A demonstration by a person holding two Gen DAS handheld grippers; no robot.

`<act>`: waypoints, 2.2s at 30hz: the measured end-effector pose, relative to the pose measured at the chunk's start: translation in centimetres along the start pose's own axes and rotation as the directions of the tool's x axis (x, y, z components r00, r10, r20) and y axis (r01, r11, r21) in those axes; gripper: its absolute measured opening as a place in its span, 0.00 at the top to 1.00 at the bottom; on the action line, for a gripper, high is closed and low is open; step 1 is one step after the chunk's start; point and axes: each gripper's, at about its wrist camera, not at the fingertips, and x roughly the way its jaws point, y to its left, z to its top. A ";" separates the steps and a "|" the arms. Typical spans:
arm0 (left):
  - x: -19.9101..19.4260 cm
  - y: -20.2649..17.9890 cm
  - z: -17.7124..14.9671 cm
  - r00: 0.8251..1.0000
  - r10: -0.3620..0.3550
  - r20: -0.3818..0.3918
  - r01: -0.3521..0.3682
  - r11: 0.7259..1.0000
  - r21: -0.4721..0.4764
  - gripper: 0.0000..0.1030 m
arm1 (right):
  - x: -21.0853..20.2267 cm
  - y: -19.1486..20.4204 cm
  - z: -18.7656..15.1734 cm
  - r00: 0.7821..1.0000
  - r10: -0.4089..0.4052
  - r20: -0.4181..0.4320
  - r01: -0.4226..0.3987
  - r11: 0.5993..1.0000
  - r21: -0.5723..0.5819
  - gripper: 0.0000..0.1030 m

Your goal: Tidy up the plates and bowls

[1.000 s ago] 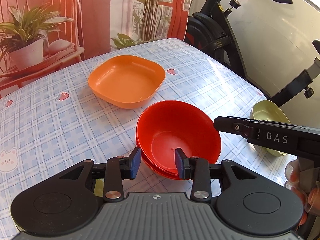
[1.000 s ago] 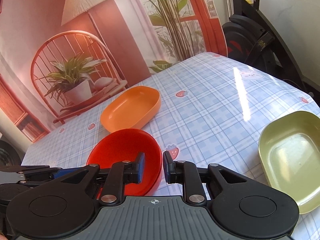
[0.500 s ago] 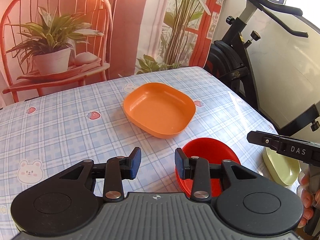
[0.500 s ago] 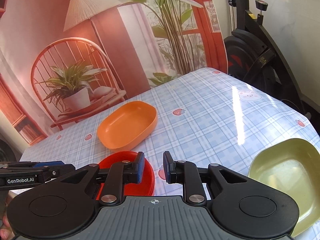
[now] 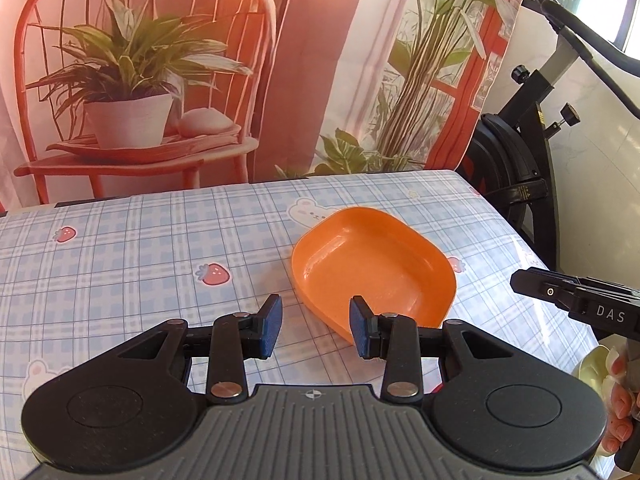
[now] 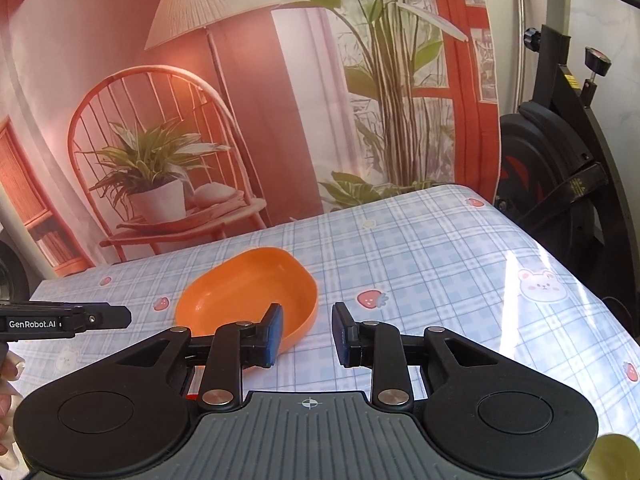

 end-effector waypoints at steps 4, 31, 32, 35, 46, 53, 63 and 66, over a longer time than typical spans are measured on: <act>2.3 0.6 0.2 0.999 0.013 -0.030 -0.014 0.999 -0.032 0.62 | 3.3 -0.8 0.2 0.999 0.015 -0.041 -0.014 1.000 0.018 0.75; 5.8 0.1 -0.1 0.996 -0.049 -0.071 0.048 0.999 -0.016 0.75 | 9.7 -1.7 0.8 0.987 0.049 -0.155 -0.042 0.998 0.044 0.90; 5.4 0.0 -0.1 0.997 -0.049 -0.066 0.049 0.999 -0.012 0.75 | 9.3 -1.6 0.9 0.988 0.051 -0.149 -0.045 0.998 0.041 0.90; 4.2 -0.5 0.2 0.998 -0.046 -0.043 0.046 0.999 0.009 0.75 | 8.2 -1.2 1.4 0.990 0.049 -0.130 -0.045 0.998 0.034 0.90; -2.2 -0.9 0.9 0.998 -0.040 0.054 0.037 0.998 0.053 0.75 | 2.6 1.7 2.9 0.995 0.085 -0.043 -0.084 0.996 0.018 0.90; -5.9 -0.1 0.3 0.997 -0.058 0.056 0.052 0.994 0.098 0.75 | -1.1 4.5 2.4 0.996 0.092 0.009 -0.092 0.996 0.009 0.89; -10.6 1.8 -1.7 0.996 -0.080 0.050 0.074 0.990 0.119 0.73 | -5.3 8.8 0.0 0.994 0.104 0.021 -0.105 0.994 0.027 0.89; -11.6 2.5 -2.5 0.995 -0.082 0.056 0.074 0.987 0.140 0.73 | -6.2 9.9 -1.0 0.995 0.103 0.010 -0.103 0.994 0.046 0.89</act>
